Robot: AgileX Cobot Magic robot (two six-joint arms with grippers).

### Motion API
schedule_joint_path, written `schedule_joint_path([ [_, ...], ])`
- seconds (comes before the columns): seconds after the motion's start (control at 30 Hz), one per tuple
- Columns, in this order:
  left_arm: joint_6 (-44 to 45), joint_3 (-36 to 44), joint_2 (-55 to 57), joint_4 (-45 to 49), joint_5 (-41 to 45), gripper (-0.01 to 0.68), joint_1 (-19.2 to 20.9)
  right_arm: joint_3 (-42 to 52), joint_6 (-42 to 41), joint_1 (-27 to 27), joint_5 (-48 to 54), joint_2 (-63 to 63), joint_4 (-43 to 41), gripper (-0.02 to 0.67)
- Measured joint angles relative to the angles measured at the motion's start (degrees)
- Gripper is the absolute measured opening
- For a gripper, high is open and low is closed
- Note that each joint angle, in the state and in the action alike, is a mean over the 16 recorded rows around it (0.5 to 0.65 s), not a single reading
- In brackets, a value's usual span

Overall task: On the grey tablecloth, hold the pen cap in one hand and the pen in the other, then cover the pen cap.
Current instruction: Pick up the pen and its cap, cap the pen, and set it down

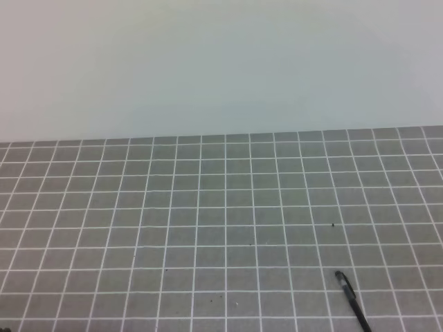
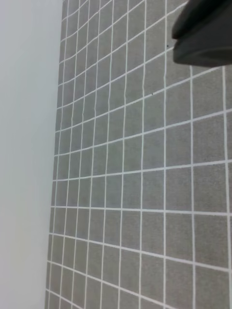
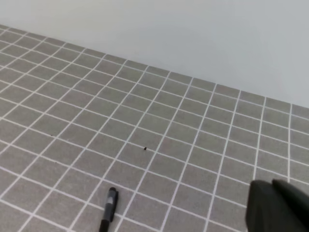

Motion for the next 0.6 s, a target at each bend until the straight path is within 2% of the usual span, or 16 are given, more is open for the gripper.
schedule_joint_path([
  [0.37,0.0,0.0,0.0,0.0,0.0,-0.003,0.0,0.0,-0.1,-0.8,0.0,0.0,-0.3,0.008],
  [0.47,0.0,0.0,0.0,0.0,0.0,-0.003,0.0,0.0,-0.1,-3.1,0.0,0.0,-0.6,0.008],
  [0.6,0.0,0.0,0.0,0.0,0.0,-0.003,0.0,0.0,0.7,-8.9,-0.6,0.0,-0.5,0.008],
])
